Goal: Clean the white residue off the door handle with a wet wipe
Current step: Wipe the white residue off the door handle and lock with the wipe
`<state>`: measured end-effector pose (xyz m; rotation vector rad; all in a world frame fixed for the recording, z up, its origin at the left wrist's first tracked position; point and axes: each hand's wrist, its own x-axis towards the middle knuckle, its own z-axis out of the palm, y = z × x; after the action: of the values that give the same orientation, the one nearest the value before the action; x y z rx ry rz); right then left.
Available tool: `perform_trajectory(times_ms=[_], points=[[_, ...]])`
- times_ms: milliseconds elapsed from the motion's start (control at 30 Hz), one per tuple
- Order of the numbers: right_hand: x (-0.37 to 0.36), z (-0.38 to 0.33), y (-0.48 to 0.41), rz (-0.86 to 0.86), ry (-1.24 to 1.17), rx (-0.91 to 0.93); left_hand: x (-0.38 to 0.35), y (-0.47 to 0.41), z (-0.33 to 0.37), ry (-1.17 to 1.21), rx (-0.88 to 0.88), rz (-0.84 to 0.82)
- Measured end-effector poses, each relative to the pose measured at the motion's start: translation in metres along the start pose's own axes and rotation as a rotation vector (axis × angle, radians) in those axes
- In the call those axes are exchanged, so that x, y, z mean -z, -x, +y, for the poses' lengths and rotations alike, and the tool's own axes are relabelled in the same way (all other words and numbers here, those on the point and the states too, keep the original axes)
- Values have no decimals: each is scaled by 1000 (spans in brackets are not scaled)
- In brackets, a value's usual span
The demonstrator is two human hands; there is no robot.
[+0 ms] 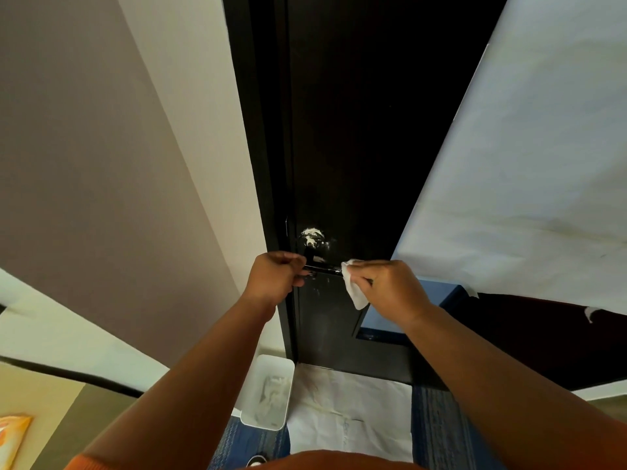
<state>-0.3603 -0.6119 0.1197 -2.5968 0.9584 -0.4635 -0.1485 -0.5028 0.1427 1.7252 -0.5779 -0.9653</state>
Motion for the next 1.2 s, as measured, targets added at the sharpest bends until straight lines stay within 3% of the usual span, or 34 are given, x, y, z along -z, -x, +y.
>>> perform_trajectory(times_ms=[100, 167, 267, 400, 567, 967, 1200], points=[[-5, -19, -13, 59, 60, 136, 0, -1, 1, -26, -2, 8], [-12, -40, -29, 8, 72, 200, 0, 0, 1, -29, 1, 7], [-30, -49, -46, -55, 122, 183, 1, 0, 2, -34, 5, 0], [-13, -37, -29, -7, -136, 16, 0, -1, 2, -25, 13, -7], [7, -10, 1, 29, -181, -143, 3, -3, 0, -19, 6, -12], [-24, -74, -45, 79, -118, -87, 6, -1, 5, -40, 2, -31], [-11, -37, -17, 129, -106, -45, 10, -4, 4, -16, 72, -63]])
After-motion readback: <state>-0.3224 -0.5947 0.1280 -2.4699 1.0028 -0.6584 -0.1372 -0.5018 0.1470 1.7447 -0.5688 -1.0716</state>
